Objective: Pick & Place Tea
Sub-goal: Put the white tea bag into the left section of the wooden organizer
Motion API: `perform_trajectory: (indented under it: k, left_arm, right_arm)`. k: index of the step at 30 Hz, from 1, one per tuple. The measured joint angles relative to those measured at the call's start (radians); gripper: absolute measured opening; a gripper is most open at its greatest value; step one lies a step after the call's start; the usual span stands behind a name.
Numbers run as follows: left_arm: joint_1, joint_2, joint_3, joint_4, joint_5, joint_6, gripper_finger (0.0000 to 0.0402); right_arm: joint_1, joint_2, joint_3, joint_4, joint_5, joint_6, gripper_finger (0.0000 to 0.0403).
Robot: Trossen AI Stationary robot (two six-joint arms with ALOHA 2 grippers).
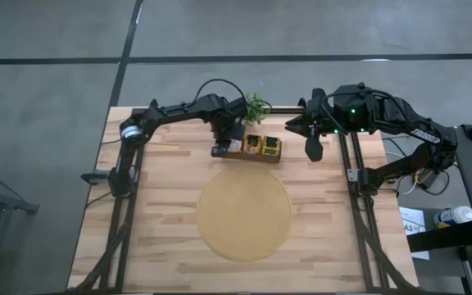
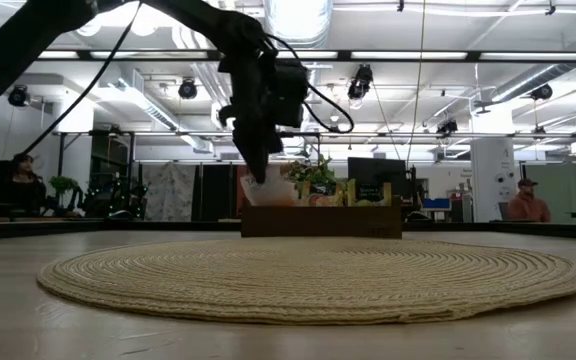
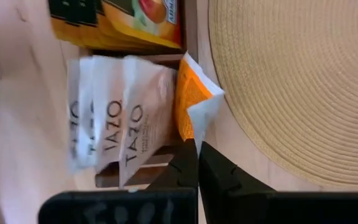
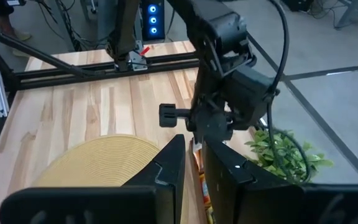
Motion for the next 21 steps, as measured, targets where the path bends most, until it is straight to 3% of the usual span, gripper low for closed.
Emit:
perform_trajectory:
  k: [10, 21]
  left_arm:
    - [-0.009, 0.028, 0.003, 0.029, -0.054, -0.018, 0.0001]
    - [-0.009, 0.027, 0.11, 0.061, -0.145, -0.005, 0.0004]
  right_arm:
    - [0.0, 0.0, 0.0, -0.001, 0.0, 0.017, 0.0052]
    - [0.0, 0.0, 0.0, -0.001, 0.0, 0.012, 0.0052]
